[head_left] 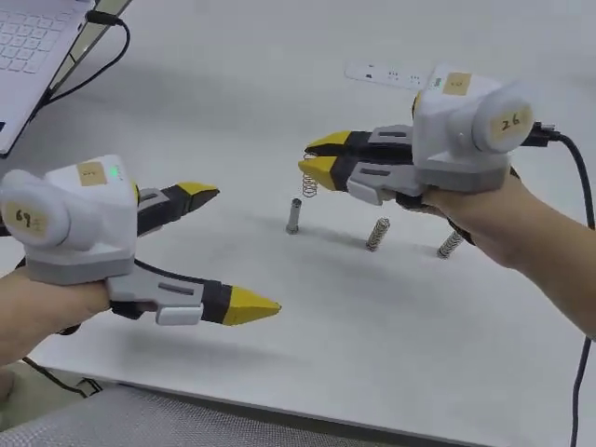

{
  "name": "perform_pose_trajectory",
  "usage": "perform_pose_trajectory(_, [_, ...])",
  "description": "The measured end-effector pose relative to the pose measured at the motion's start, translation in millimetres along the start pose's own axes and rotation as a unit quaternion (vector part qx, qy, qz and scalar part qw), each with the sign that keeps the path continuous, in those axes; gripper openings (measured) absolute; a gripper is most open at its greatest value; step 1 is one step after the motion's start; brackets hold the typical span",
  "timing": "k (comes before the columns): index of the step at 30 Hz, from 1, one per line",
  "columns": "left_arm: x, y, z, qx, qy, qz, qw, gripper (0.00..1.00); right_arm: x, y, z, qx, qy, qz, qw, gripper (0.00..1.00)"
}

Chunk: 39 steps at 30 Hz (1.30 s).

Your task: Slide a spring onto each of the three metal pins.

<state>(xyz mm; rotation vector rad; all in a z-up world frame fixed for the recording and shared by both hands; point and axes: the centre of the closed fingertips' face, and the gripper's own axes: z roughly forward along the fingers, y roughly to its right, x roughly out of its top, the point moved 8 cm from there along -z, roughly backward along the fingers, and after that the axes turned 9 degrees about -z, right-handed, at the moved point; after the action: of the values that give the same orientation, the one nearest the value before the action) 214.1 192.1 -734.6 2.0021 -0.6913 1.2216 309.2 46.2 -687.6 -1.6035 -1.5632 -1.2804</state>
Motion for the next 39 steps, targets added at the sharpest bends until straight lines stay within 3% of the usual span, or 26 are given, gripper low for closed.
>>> perform_pose_trajectory(8, [7.7,-6.0,5.3,0.0,0.004,0.008,1.0,0.98,-2.4,2.2,4.5,-0.007,-0.003,0.003,1.0,0.08])
perform_pose_trajectory(19, [5.7,-7.2,5.1,0.002,0.002,0.006,1.0,0.98,-10.4,0.9,15.4,-0.002,-0.01,0.011,0.9999,0.08])
perform_pose_trajectory(39, [4.0,-6.4,4.6,0.001,0.002,0.002,1.0,0.98,-17.5,1.6,19.3,-0.005,-0.008,0.03,0.9995,0.08])
